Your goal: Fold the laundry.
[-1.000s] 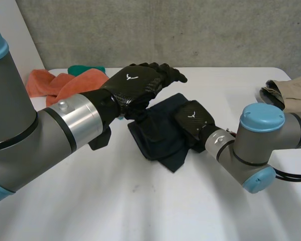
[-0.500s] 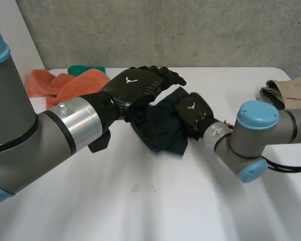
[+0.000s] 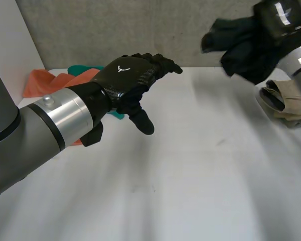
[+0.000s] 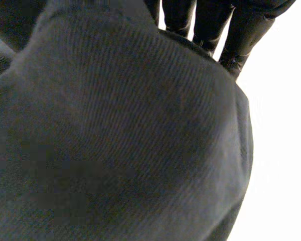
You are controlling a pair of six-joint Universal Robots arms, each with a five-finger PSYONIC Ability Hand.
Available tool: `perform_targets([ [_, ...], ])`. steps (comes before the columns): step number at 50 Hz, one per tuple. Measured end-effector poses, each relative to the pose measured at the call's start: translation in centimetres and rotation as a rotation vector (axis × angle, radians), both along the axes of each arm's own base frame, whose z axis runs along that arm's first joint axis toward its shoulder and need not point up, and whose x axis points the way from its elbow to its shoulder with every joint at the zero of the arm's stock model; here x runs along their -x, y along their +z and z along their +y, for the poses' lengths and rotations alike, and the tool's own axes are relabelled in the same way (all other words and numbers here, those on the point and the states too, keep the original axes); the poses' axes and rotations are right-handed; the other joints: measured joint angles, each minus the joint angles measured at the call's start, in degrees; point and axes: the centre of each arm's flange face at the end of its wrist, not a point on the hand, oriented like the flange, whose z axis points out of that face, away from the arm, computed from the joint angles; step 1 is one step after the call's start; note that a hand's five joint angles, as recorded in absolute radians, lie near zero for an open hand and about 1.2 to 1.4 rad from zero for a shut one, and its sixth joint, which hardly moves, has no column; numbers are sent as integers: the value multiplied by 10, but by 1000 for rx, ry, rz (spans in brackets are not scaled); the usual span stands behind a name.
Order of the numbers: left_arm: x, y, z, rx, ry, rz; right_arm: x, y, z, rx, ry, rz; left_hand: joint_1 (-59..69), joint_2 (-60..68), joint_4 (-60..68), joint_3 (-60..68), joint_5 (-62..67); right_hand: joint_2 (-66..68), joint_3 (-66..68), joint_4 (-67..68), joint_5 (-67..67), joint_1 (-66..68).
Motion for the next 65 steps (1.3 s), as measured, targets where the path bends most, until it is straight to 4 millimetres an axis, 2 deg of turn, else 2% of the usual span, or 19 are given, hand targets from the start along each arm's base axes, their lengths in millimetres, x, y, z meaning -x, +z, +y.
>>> perform_targets([
  [3, 0, 0, 0, 0, 0, 0, 34, 9, -17, 27, -33, 2, 0, 0, 0, 0, 0, 0, 1, 0, 3, 0],
  [4, 0, 0, 0, 0, 0, 0, 39, 9, -20, 30, -39, 3, 0, 0, 0, 0, 0, 0, 1, 0, 3, 0],
  [5, 0, 0, 0, 0, 0, 0, 56, 11, -28, 40, -55, 10, 0, 0, 0, 0, 0, 0, 2, 0, 3, 1],
  [8, 0, 1, -1, 2, 0, 2, 87, 9, -43, 54, -83, 25, 0, 0, 0, 0, 0, 0, 5, 0, 3, 3],
  [11, 0, 1, -1, 5, 1, 3, 112, -1, -57, 55, -99, 43, 0, 0, 0, 0, 0, 0, 5, 0, 3, 3],
  [12, 0, 1, -1, 5, 1, 3, 112, -1, -57, 55, -99, 43, 0, 0, 0, 0, 0, 0, 5, 0, 3, 3],
  [13, 0, 2, -1, 6, 2, 4, 126, -12, -64, 46, -102, 54, 0, 0, 0, 0, 0, 0, 5, 0, 3, 3],
  [15, 0, 2, -2, 5, 2, 4, 136, -20, -68, 38, -103, 61, 0, 0, 0, 0, 0, 0, 5, 0, 3, 3],
  [19, 0, 0, -2, -6, 4, 5, 169, -53, -77, -2, -105, 82, 0, 0, 0, 0, 0, 0, 5, 0, 3, 3],
  [25, 1, -5, -3, -30, 5, 5, 214, -94, -75, -60, -110, 91, 0, 0, 0, 0, 0, 0, 5, 0, 3, 5],
  [29, 1, -7, -3, -37, 4, 4, 232, -110, -69, -92, -103, 83, 0, 0, 0, 0, 0, 0, 5, 0, 3, 5],
  [34, 2, -7, -2, -38, 3, 4, 243, -123, -58, -141, -66, 62, 0, 0, 0, 0, 0, 0, 12, 1, 12, 5],
  [40, 2, -7, -2, -38, 2, 4, 244, -133, -47, -193, -13, 52, 0, 0, 0, 0, 0, 0, 18, 3, 15, 5],
  [44, 2, -7, -2, -37, 2, 4, 244, -132, -46, -196, -9, 52, 0, 0, 0, 0, 0, 0, 18, 3, 15, 5],
  [45, 2, -7, -3, -36, 2, 5, 242, -124, -45, -185, -9, 52, 0, 0, 0, 0, 0, 0, 18, 3, 15, 5],
  [53, 2, -7, -3, -39, 3, 4, 240, -106, -46, -148, -29, 51, 0, 0, 0, 0, 0, 0, 18, 3, 15, 5],
  [62, 0, -14, -1, -59, 3, -9, 243, -132, -42, -204, -41, 23, 0, 0, 0, 0, 0, -1, 17, 2, 15, 5],
  [64, 0, -14, -1, -60, 3, -9, 244, -139, -39, -228, -47, 12, 0, 0, 0, 0, 0, -65, -44, -63, -26, -31],
  [65, 0, -14, -1, -59, 3, -9, 246, -143, -37, -243, -52, 3, 0, 0, 0, 0, 0, -210, -197, -213, -167, -171],
])
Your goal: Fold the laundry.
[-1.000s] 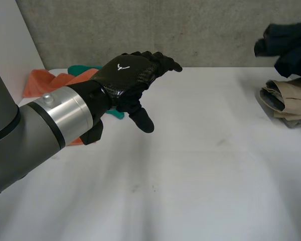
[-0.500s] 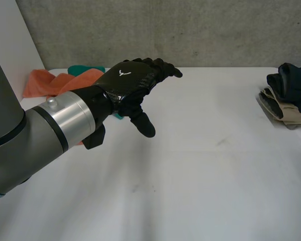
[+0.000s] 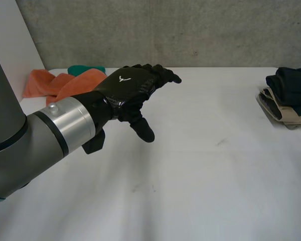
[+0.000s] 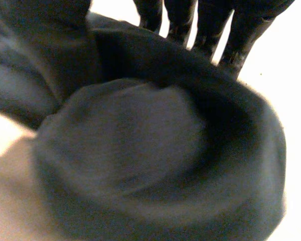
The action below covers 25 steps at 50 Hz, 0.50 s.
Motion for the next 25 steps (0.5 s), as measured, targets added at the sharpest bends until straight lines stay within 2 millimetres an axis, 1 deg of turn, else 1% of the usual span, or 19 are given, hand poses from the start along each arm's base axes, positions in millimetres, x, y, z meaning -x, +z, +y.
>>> perform_targets([
  [1, 0, 0, 0, 1, 0, 0, 1, -1, 1, -6, -4, -4, 0, 0, 0, 0, 0, -94, -92, -89, -88, -90],
  [2, 0, 1, 0, 4, 0, 2, 3, 0, 4, -21, -14, -14, 0, 0, 0, 0, 0, -261, -252, -246, -240, -212],
  [3, 0, 1, -1, 6, 0, 4, 4, 2, 6, -27, -21, -19, 0, 0, 0, 0, 0, -286, -286, -277, -267, -228],
  [4, 1, 2, -1, 10, 0, 6, 6, 7, 8, -33, -31, -25, 0, 0, 0, 0, 0, -286, -286, -277, -267, -228],
  [5, 1, 3, -1, 14, 0, 9, 8, 13, 11, -38, -40, -30, 0, 0, 0, 0, 0, -330, -338, -332, -319, -250],
  [6, 1, 4, -2, 19, 0, 12, 11, 24, 15, -47, -57, -39, 0, 0, 0, 0, 0, -332, -343, -334, -325, -250],
  [7, 1, 5, -2, 23, 0, 14, 12, 29, 17, -50, -64, -43, 0, 0, 0, 0, 0, -332, -343, -334, -327, -250],
  [8, 1, 5, -2, 23, 0, 14, 12, 29, 17, -50, -64, -43, 0, 0, 0, 0, 0, -332, -343, -334, -327, -250],
  [11, 2, 8, -3, 37, 1, 23, 22, 57, 32, -90, -113, -69, 0, 0, 0, 0, 0, -332, -343, -334, -328, -250],
  [14, 2, 8, -3, 39, 0, 25, 31, 71, 43, -114, -153, -70, 0, 0, 0, 0, 0, -332, -343, -334, -328, -250],
  [18, 2, 7, -3, 37, 0, 24, 43, 83, 57, -124, -215, -35, 0, 0, 0, 0, 0, -332, -343, -334, -328, -250],
  [21, 2, 7, -2, 35, 0, 23, 59, 92, 68, -110, -308, 39, 0, 0, 0, 0, 0, -332, -343, -334, -328, -250],
  [23, 1, 7, -2, 37, 1, 24, 67, 96, 70, -95, -358, 76, 0, 0, 0, 0, 0, -332, -343, -334, -328, -250],
  [24, 1, 8, -2, 39, 1, 25, 77, 105, 72, -65, -445, 132, 0, 0, 0, 0, 0, -332, -343, -334, -328, -250],
  [25, 1, 8, -2, 39, 1, 25, 77, 105, 72, -65, -445, 132, 0, 0, 0, 0, 0, -332, -343, -334, -328, -250],
])
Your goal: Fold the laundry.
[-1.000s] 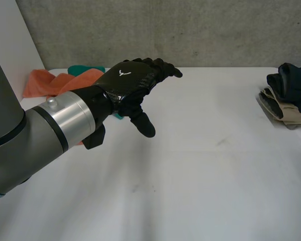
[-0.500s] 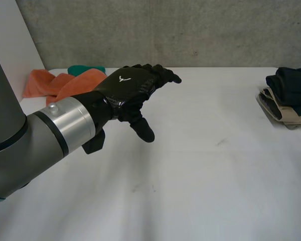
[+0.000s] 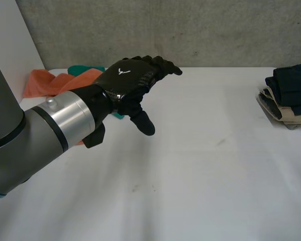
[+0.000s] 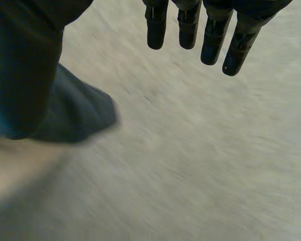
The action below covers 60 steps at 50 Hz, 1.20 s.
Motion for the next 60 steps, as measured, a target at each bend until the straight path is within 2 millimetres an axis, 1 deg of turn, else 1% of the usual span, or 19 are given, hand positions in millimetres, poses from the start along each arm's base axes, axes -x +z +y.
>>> perform_targets([
  [2, 0, 1, 0, 4, 1, 2, 3, 3, 0, 8, -25, 18, 0, 0, 0, 0, 0, 0, 0, 0, 0, 0],
  [4, -1, 8, -3, 27, 9, 14, 9, 39, -1, 99, -230, 174, 0, 0, 0, 0, 0, 0, 0, 0, -1, 0],
  [6, -2, 10, -5, 36, 15, 19, 6, 43, -2, 111, -243, 185, 0, 0, 0, 0, 0, 0, 0, 0, -2, 0],
  [7, -4, 16, -11, 60, 33, 32, -26, 65, -8, 176, -255, 221, 0, 0, 0, 0, 0, 0, 0, 0, -2, 0],
  [8, -5, 18, -13, 68, 42, 37, -34, 68, -9, 187, -248, 221, 0, 0, 0, 0, 0, 0, 0, 0, -2, 0],
  [9, -7, 23, -20, 92, 70, 49, -70, 80, -11, 229, -194, 211, 0, 0, 0, 0, 0, 0, 0, 0, -2, 0],
  [11, -8, 24, -23, 100, 80, 53, -82, 84, -10, 240, -174, 204, 0, 0, 0, 0, 0, 0, 0, 0, -2, 0],
  [12, -14, 31, -36, 142, 138, 72, -137, 95, -4, 278, -59, 156, 0, 0, 0, 0, 0, 0, 0, 0, -2, 0],
  [14, -21, 37, -51, 183, 202, 88, -192, 100, 11, 291, 74, 89, 0, 0, 0, 0, 0, 0, 0, 0, -2, 0],
  [15, -23, 37, -55, 192, 217, 91, -204, 101, 15, 290, 106, 73, 0, 0, 0, 0, 0, 0, 0, 0, -2, 0],
  [16, -28, 38, -66, 214, 261, 94, -238, 99, 29, 276, 200, 23, 0, 0, 0, 0, 0, 0, 0, 0, -2, 0],
  [19, -34, 36, -78, 231, 303, 91, -266, 95, 43, 255, 280, -17, 0, 0, 0, 0, 0, 0, 0, 0, -2, 0],
  [21, -54, 20, -112, 258, 402, 41, -325, 73, 83, 162, 459, -97, 0, -2, -2, 0, -1, 0, 0, 0, -2, 0],
  [25, -83, -13, -156, 271, 507, -80, -368, 34, 126, 24, 592, -128, 0, -3, -3, -2, -2, 0, 0, 0, -2, 0],
  [30, -112, -59, -199, 278, 576, -244, -384, -7, 160, -100, 645, -97, 0, -3, -3, -2, -2, 0, 0, 0, -2, 0],
  [31, -124, -89, -220, 277, 588, -336, -385, -26, 172, -151, 646, -56, 0, -3, -3, -2, -2, 0, 0, 0, -2, 0],
  [40, -128, -165, -248, 239, 492, -457, -373, -59, 186, -208, 599, 83, 19, 21, 22, 18, 26, 0, 0, 0, -2, 0],
  [48, -120, -190, -245, 190, 423, -441, -365, -67, 185, -221, 572, 107, 117, 115, 116, 112, 120, 0, 0, 0, -2, 0],
  [60, -110, -194, -241, 188, 402, -438, -360, -73, 183, -248, 558, 97, 302, 307, 307, 304, 306, 0, 0, 0, -2, 0],
])
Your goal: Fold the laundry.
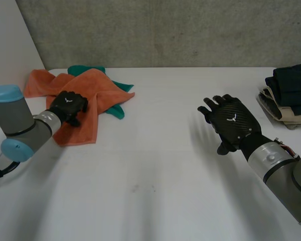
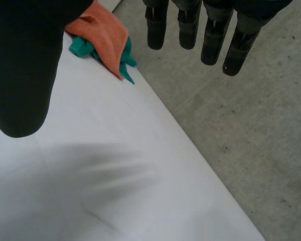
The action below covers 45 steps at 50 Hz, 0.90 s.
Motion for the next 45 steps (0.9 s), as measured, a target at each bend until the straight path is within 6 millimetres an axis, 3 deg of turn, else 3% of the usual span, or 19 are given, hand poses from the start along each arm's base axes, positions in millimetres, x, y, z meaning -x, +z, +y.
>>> perform_targets([
  [2, 1, -1, -1, 1, -1, -1, 0, -2, 0, -7, -1, 2, 66, 65, 63, 65, 64, 0, 0, 0, 0, 0],
  [8, 2, -4, -3, 5, 0, -2, 1, -5, 0, -15, -11, 5, 74, 75, 74, 74, 76, 0, 0, 0, 0, 0],
  [9, 1, -4, -4, 8, 5, -3, 1, -5, 0, -17, -15, 6, -131, -117, -110, -106, -105, 0, 0, 0, 0, 0],
  [13, -1, 0, -6, 18, 34, -8, 2, -6, 0, -20, -21, 8, -258, -258, -259, -253, -256, 0, 0, 0, 0, 0],
  [17, -4, 7, -8, 33, 70, -10, 2, -7, 0, -22, -24, 8, -282, -288, -291, -289, -293, 0, 0, 0, 0, 0],
  [24, -5, 12, -10, 53, 99, 5, 3, -7, 1, -23, -24, 8, -293, -301, -301, -296, -300, 0, 0, 0, 0, 0],
  [34, 5, -8, -22, 64, 77, 16, 2, -11, 0, -30, -21, 12, -283, -284, -285, -285, -278, 0, 0, 0, 0, 0],
  [35, 6, -8, -22, 65, 75, 16, 2, -12, -1, -30, -22, 12, -108, -130, -130, -132, -127, 0, 0, 0, 0, 0],
  [39, 15, -9, -23, 78, 55, 19, 4, -14, -5, -23, -32, 15, 207, 167, 168, 165, 164, 0, 0, 0, 0, 0],
  [42, 26, 0, -19, 97, 36, 24, 6, -14, -8, -18, -41, 16, 225, 240, 241, 236, 211, 0, 0, 0, 0, 0],
  [45, 43, 23, -7, 119, 12, 49, 8, -14, -11, -14, -52, 16, 225, 243, 244, 240, 211, 0, 0, 0, 0, 0],
])
